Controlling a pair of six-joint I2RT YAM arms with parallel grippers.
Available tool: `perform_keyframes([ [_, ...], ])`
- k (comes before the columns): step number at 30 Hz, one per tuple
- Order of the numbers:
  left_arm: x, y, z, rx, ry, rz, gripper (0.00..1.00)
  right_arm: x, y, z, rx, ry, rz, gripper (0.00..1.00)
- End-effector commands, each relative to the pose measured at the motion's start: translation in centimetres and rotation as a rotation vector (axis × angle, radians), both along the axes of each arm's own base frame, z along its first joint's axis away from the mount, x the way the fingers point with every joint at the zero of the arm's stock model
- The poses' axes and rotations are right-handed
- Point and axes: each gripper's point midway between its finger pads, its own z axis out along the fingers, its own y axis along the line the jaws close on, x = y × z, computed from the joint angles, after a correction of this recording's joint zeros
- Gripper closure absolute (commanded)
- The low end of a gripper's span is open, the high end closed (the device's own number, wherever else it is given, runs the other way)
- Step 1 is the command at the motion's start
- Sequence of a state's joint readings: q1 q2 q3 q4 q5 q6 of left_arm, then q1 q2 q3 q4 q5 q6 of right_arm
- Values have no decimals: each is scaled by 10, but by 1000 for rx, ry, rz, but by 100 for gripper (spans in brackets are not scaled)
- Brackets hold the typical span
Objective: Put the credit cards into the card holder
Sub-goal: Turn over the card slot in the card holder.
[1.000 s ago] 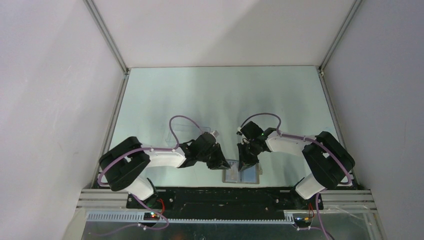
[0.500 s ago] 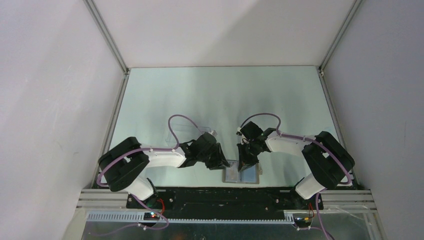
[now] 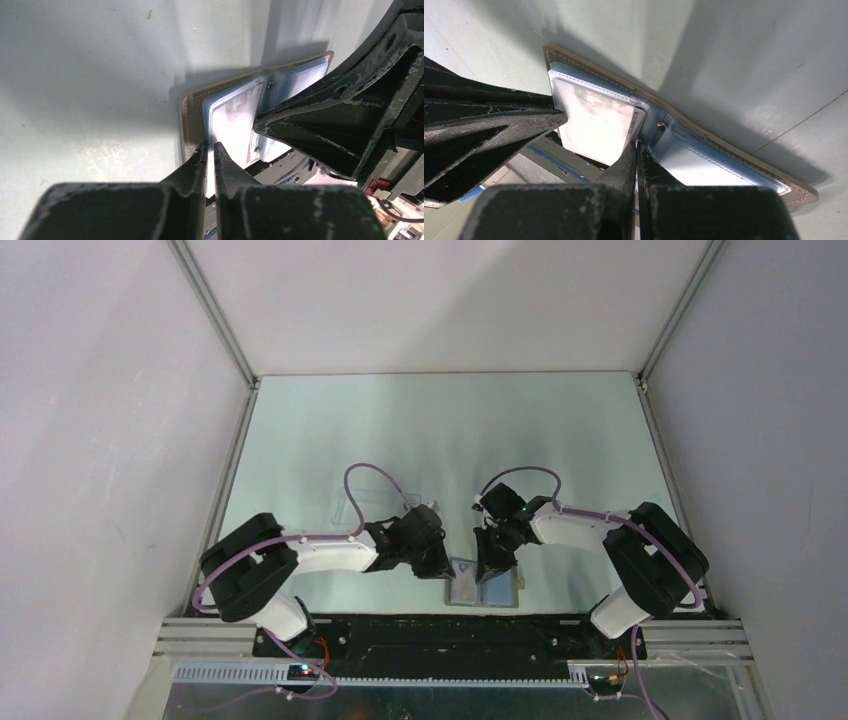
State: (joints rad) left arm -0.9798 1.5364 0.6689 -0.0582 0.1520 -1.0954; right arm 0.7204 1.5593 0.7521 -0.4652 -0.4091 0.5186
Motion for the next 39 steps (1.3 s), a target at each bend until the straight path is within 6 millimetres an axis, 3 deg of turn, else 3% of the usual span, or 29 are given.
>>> perform_keyframes([
  [1,9,-15,25,-47,-75,-29,93,0,1,-1,3,-13,12,100],
  [5,9,-25,37,-91,-90,-50,100,0,2,1,10,-13,11,100],
  [12,8,-39,53,-131,-114,-84,100,1,4,10,29,-23,9,100],
  [19,5,-45,58,-154,-110,-103,100,11,3,41,74,-76,-15,97],
  [24,1,-48,51,-145,-83,-120,94,19,-12,59,77,-123,-52,89],
  [33,-4,-64,63,-179,-89,-172,82,30,-31,78,114,-150,-108,77],
  [39,-11,-77,60,-194,-59,-224,77,36,-45,85,142,-160,-151,68],
])
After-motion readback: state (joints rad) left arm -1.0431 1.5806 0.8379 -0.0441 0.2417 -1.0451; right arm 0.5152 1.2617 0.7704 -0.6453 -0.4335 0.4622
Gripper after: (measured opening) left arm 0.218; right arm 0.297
